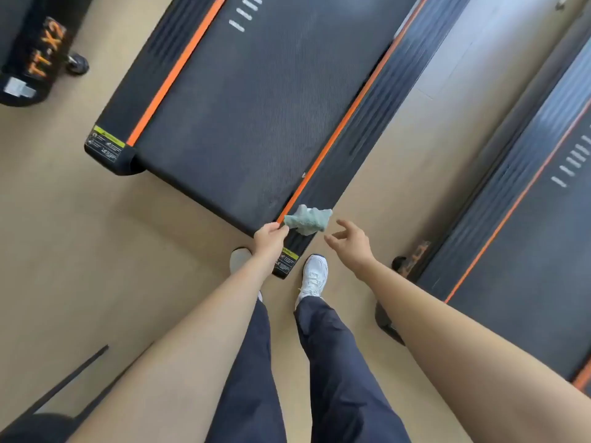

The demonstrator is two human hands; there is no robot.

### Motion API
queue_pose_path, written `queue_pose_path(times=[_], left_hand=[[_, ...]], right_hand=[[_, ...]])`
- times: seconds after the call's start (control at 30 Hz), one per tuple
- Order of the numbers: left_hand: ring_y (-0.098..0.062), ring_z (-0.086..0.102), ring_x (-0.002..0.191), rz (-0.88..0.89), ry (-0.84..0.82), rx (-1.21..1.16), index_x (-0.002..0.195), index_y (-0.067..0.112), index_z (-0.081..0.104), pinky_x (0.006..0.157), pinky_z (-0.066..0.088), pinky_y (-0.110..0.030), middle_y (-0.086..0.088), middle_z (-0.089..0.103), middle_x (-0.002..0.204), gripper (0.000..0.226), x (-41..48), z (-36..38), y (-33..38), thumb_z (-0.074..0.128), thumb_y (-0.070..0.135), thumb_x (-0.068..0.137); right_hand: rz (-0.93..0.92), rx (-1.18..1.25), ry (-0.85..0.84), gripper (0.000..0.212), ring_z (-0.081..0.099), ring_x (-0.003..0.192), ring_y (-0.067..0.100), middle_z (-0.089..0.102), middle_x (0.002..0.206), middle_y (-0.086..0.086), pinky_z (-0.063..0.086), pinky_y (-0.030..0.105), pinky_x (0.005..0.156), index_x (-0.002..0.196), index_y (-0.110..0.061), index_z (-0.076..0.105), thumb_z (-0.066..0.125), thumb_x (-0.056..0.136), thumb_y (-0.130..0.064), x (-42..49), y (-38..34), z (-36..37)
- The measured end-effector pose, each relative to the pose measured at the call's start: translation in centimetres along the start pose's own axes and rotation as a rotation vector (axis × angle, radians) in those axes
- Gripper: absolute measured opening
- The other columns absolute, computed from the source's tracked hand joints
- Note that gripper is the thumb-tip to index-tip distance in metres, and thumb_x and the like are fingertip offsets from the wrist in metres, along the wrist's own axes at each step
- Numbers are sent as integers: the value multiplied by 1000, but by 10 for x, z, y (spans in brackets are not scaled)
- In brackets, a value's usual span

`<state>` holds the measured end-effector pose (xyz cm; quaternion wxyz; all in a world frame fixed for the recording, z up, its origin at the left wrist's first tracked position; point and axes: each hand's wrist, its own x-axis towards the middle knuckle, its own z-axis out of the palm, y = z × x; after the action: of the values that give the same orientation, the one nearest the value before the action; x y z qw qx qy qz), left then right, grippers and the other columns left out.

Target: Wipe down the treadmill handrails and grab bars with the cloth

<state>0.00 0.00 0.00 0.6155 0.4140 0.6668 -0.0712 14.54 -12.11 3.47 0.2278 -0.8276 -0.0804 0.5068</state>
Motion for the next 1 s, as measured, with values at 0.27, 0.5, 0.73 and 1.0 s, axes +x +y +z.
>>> queue_pose_path(times=[0.27, 0.5, 0.73, 1.0], left_hand=[[-16, 63, 89, -68, 121, -26, 107, 12, 74, 61, 43, -20, -2, 71, 97, 17, 26, 12, 9, 73, 19, 92], [-14, 65, 90, 310, 9, 343, 87, 18, 69, 74, 48, -28, 6, 71, 91, 7, -22, 1, 46, 72, 24, 87], [-6, 61, 77, 603, -192, 464, 80, 30, 57, 78, 51, -31, 14, 67, 78, 20, -114, -23, 141, 68, 18, 92], [-9, 53, 75, 896, -327, 601, 96, 33, 66, 78, 48, -30, 3, 65, 85, 15, -194, -48, 290, 62, 18, 97]], right_hand=[[102, 2, 50, 11, 72, 81, 30, 73, 82, 10, 62, 42, 75, 76, -15, 66, 67, 86, -12, 48, -4, 14], [-14, -4, 45, 10, 68, 82, 25, 69, 78, 1, 57, 39, 76, 80, -14, 68, 63, 87, -10, 12, -20, -16], [-459, 135, -6, 40, 63, 91, 4, 61, 120, -9, 51, 16, 78, 127, -23, 62, 70, 90, -11, -64, -87, -89], [-867, -101, -87, 47, 48, 109, -1, 61, 121, -18, 40, 28, 93, 128, -31, 63, 69, 87, -9, -98, -215, -177]])
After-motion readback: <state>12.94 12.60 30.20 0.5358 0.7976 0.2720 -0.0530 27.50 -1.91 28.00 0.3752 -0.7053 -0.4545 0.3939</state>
